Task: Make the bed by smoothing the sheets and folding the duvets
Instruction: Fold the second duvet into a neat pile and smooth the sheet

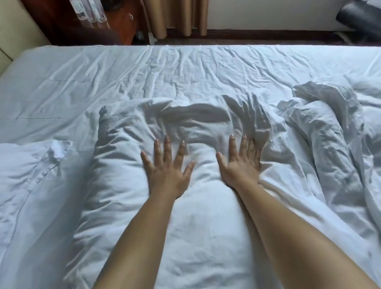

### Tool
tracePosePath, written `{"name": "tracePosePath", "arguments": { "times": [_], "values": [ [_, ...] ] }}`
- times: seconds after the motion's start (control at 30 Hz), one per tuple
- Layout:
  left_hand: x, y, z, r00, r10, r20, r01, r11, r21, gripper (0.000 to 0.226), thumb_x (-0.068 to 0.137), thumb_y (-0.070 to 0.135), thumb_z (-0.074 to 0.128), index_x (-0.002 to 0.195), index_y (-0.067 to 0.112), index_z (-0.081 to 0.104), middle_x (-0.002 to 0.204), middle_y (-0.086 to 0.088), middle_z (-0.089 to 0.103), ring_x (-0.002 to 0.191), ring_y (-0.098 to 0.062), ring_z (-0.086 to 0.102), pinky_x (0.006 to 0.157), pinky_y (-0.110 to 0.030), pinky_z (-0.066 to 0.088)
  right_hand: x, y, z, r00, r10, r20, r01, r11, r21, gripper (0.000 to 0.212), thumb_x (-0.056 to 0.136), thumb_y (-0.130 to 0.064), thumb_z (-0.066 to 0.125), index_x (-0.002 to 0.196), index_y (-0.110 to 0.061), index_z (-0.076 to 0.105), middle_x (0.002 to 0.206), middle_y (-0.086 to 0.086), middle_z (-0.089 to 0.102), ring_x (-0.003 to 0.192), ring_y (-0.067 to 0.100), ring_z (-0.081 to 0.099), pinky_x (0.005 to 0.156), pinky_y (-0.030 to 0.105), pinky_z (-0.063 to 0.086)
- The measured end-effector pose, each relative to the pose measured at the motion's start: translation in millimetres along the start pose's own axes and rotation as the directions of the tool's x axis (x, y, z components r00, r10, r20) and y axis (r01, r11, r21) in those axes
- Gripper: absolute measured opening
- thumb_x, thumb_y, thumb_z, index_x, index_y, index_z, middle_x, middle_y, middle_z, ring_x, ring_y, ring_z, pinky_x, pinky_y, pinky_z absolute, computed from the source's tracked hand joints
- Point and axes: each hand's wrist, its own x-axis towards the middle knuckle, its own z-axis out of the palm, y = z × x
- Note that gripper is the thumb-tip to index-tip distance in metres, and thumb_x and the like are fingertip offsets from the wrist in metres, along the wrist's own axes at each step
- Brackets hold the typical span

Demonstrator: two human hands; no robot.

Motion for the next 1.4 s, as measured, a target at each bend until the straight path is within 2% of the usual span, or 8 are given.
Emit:
{"name": "tracePosePath", "arguments": {
  "times": [0.27, 0.4, 0.6, 0.8, 0.97, 1.1, 1.2, 1.4],
  "values": [
    [-85.3, 32.2, -3.2, 0.986, 0.046, 0.159, -0.031, 0.995, -0.094, 0.058, 0.096, 0.060, 0.007, 0.148, 0.043, -0.013, 0.158, 0.002, -0.023, 0.145, -0.023, -0.023, 0.111, -0.062, -0.012, -97.7, 42.8, -27.2, 0.999, 0.005, 0.044, 0.003, 0.984, -0.179, 0.063, 0.097, -0.057, 0.017, 0.154, -0.032, 0.002, 0.161, 0.004, -0.007, 0.148, 0.019, -0.012, 0.117, 0.042, -0.017],
    [-138.1, 50.1, -3.2, 0.984, 0.086, 0.156, -0.066, 0.989, -0.129, 0.057, 0.097, 0.058, 0.009, 0.149, 0.042, -0.009, 0.159, 0.003, -0.020, 0.146, -0.023, -0.019, 0.112, -0.061, -0.012, -146.3, 60.3, -38.1, 0.996, 0.029, 0.082, -0.016, 0.987, -0.158, 0.062, 0.098, -0.054, 0.017, 0.154, -0.030, 0.003, 0.161, 0.005, -0.008, 0.148, 0.020, -0.012, 0.117, 0.041, -0.017],
    [-213.7, 71.6, 1.1, 0.982, 0.128, 0.142, -0.116, 0.990, -0.086, 0.056, 0.098, 0.055, 0.009, 0.149, 0.042, -0.008, 0.159, 0.002, -0.019, 0.146, -0.023, -0.019, 0.112, -0.059, -0.013, -221.0, 85.5, -37.6, 0.996, 0.023, 0.081, -0.012, 0.990, -0.139, 0.063, 0.097, -0.057, 0.016, 0.153, -0.033, 0.002, 0.161, 0.002, -0.010, 0.147, 0.017, -0.015, 0.105, 0.036, -0.030],
    [-266.3, 83.4, 17.3, 0.984, 0.153, 0.088, -0.153, 0.988, -0.009, 0.058, 0.097, 0.056, 0.009, 0.150, 0.040, -0.006, 0.160, 0.002, -0.016, 0.147, -0.023, -0.017, 0.112, -0.057, -0.014, -278.3, 116.6, -24.0, 0.995, 0.009, 0.097, 0.004, 0.991, -0.132, 0.081, 0.076, -0.067, -0.012, 0.152, -0.036, -0.008, 0.159, 0.000, -0.018, 0.146, 0.016, -0.019, 0.106, 0.039, -0.030],
    [-309.5, 94.6, 30.9, 0.974, 0.179, 0.140, -0.187, 0.981, 0.051, 0.058, 0.098, 0.055, 0.010, 0.150, 0.038, -0.009, 0.159, -0.001, -0.019, 0.146, -0.022, -0.021, 0.111, -0.056, -0.018, -321.3, 147.6, -12.2, 0.986, 0.030, 0.164, -0.005, 0.988, -0.151, 0.080, 0.075, -0.067, -0.011, 0.149, -0.037, -0.014, 0.158, -0.003, -0.024, 0.144, 0.015, -0.024, 0.106, 0.051, -0.028],
    [-337.9, 98.0, 21.8, 0.957, 0.176, 0.229, -0.182, 0.983, 0.006, 0.054, 0.100, 0.049, 0.009, 0.150, 0.039, -0.009, 0.158, 0.002, -0.023, 0.145, -0.019, -0.023, 0.113, -0.055, -0.016, -343.7, 143.1, -27.8, 0.968, 0.018, 0.251, 0.007, 0.995, -0.099, 0.068, 0.095, -0.059, 0.018, 0.151, -0.034, -0.012, 0.158, 0.002, -0.024, 0.143, 0.020, -0.027, 0.112, 0.055, -0.018],
    [-354.7, 91.0, 10.8, 0.957, 0.174, 0.231, -0.178, 0.984, -0.003, 0.053, 0.101, 0.047, 0.011, 0.151, 0.037, -0.006, 0.159, 0.003, -0.020, 0.146, -0.017, -0.018, 0.116, -0.052, -0.012, -351.7, 128.5, -44.7, 0.966, -0.058, 0.251, 0.081, 0.993, -0.082, 0.069, 0.097, -0.058, 0.022, 0.151, -0.034, -0.012, 0.158, 0.003, -0.023, 0.144, 0.023, -0.026, 0.112, 0.053, -0.018],
    [-362.6, 45.8, -1.4, 0.990, -0.004, 0.143, 0.005, 1.000, -0.006, 0.054, 0.101, 0.046, 0.016, 0.152, 0.037, 0.000, 0.160, 0.002, -0.013, 0.147, -0.019, -0.013, 0.115, -0.055, -0.006, -365.8, 107.3, -53.1, 0.944, -0.193, 0.266, 0.221, 0.972, -0.077, 0.066, 0.099, -0.050, 0.024, 0.152, -0.031, -0.010, 0.159, 0.004, -0.021, 0.145, 0.022, -0.023, 0.115, 0.049, -0.017]
  ]
}}
